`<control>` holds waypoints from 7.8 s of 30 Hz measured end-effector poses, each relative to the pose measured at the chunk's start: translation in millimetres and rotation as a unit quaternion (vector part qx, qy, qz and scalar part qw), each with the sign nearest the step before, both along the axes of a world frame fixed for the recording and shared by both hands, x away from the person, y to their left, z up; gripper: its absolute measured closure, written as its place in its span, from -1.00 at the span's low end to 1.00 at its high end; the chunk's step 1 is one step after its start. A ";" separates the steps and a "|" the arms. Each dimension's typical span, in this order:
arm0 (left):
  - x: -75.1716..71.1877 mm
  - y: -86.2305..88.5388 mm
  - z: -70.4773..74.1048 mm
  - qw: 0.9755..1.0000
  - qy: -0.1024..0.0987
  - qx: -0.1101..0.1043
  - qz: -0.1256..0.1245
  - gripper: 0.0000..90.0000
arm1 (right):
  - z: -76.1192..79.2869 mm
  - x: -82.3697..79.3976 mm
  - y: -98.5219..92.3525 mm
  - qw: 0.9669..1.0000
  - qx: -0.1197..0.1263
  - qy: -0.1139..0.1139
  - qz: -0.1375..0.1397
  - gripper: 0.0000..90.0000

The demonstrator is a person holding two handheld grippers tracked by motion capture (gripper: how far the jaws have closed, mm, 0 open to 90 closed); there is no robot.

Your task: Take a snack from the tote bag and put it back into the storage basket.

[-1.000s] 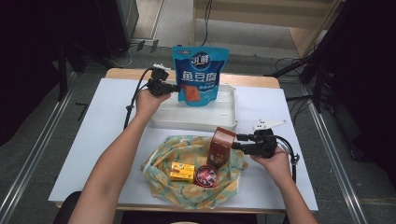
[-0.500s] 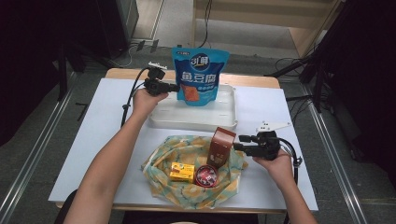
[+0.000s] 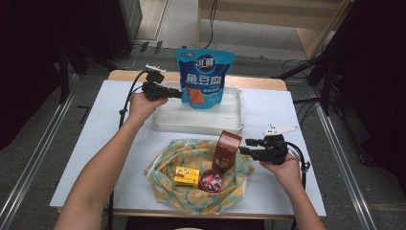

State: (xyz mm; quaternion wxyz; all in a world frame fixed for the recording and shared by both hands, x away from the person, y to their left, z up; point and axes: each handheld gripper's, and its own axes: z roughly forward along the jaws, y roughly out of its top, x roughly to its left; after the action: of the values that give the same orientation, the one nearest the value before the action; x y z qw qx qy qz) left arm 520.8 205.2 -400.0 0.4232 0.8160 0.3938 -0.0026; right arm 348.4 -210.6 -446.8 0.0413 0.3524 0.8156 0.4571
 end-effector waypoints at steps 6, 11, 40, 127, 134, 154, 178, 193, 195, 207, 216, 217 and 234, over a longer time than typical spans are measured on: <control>-18.7 -3.8 5.9 1.000 -0.020 0.000 -0.024 0.42 | 1.3 -1.4 -1.6 1.000 -0.004 -0.003 -0.001 0.14; -29.9 -4.4 10.8 0.999 -0.022 -0.010 -0.038 0.32 | 3.0 -1.7 -2.9 1.000 -0.003 -0.004 -0.003 0.14; -90.8 5.0 13.9 0.996 -0.017 -0.003 -0.085 0.03 | 20.4 -23.5 -0.8 1.000 -0.010 -0.005 -0.004 0.09; -145.7 54.4 16.2 0.998 -0.023 -0.029 -0.051 -0.06 | 105.5 -47.8 62.5 0.996 -0.029 -0.042 0.079 -0.53; -144.2 57.9 13.6 0.998 -0.019 -0.031 -0.050 -0.06 | 105.0 -39.0 72.4 0.995 -0.035 -0.047 0.076 -0.40; -143.4 61.8 12.9 0.998 -0.015 -0.040 -0.047 -0.06 | 114.8 -36.5 64.1 0.995 -0.035 -0.064 0.066 -0.04; -144.5 58.9 13.4 0.997 -0.014 -0.042 -0.059 -0.07 | 157.1 -27.5 52.3 0.995 -0.019 -0.070 0.072 -0.03; -145.5 59.9 15.8 0.996 -0.012 -0.050 -0.067 -0.06 | 192.3 -10.7 67.3 0.992 -0.021 -0.089 0.093 -0.03; -145.1 59.7 14.7 0.997 -0.012 -0.045 -0.068 -0.06 | 194.1 -6.2 68.7 0.992 -0.020 -0.088 0.091 -0.03; -145.4 58.0 13.0 0.996 -0.010 -0.039 -0.075 -0.05 | 199.3 16.6 76.0 0.991 -0.028 -0.104 0.083 -0.03; -148.3 59.7 13.8 0.996 -0.010 -0.048 -0.079 -0.04 | 192.3 43.3 87.7 0.992 -0.033 -0.099 0.073 -0.03; -148.7 60.0 14.3 0.996 -0.010 -0.047 -0.080 -0.04 | 190.6 46.4 89.0 0.991 -0.030 -0.103 0.078 -0.03; -151.1 64.1 14.2 0.996 -0.012 -0.047 -0.077 -0.03 | 162.0 92.0 117.4 0.995 -0.034 -0.081 0.050 -0.03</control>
State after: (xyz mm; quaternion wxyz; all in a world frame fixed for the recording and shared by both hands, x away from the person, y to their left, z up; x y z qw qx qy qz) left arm 369.7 269.3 -385.8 0.4641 0.8231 0.3243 -0.0439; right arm 440.4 -93.2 -284.8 0.0963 0.2712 0.8414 0.4574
